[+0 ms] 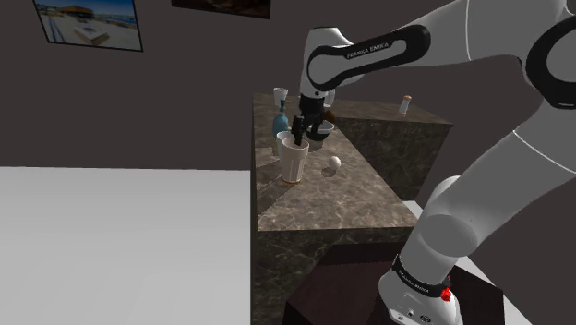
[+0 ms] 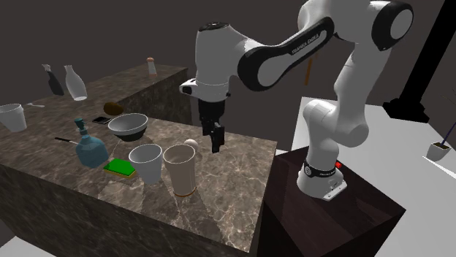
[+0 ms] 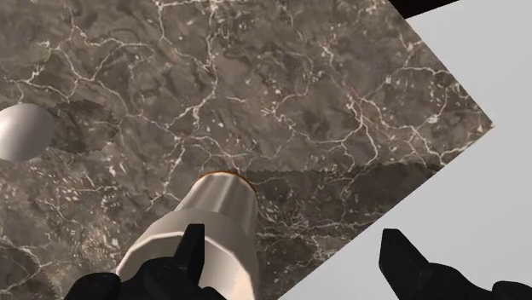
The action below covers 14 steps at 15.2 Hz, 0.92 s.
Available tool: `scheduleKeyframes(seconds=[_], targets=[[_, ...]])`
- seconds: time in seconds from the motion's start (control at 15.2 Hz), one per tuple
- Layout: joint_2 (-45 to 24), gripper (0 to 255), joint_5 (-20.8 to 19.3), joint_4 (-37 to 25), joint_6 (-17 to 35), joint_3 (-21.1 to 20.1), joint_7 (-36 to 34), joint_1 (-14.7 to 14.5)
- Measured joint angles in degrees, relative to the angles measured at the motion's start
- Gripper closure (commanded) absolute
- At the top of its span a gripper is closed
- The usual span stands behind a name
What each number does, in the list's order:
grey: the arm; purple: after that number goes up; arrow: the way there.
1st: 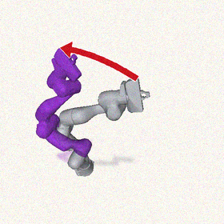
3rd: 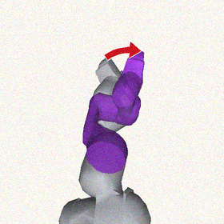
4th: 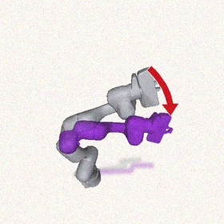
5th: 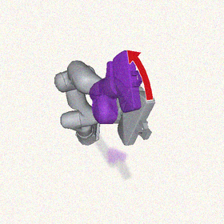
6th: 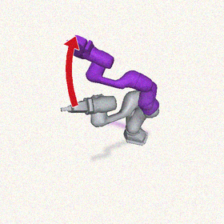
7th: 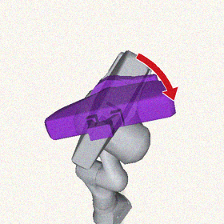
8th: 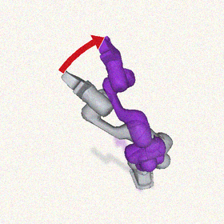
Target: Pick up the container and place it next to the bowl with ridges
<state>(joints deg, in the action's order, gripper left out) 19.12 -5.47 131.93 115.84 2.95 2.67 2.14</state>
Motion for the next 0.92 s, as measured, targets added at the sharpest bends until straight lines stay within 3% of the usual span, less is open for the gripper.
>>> scheduleKeyframes(seconds=[0.46,0.92], targets=[[-15.72,0,-1.81,-7.77,8.19,0.63,0.81,0.55],[-19.97,0,-2.22,-7.71,12.59,0.98,1.00,0.89]])
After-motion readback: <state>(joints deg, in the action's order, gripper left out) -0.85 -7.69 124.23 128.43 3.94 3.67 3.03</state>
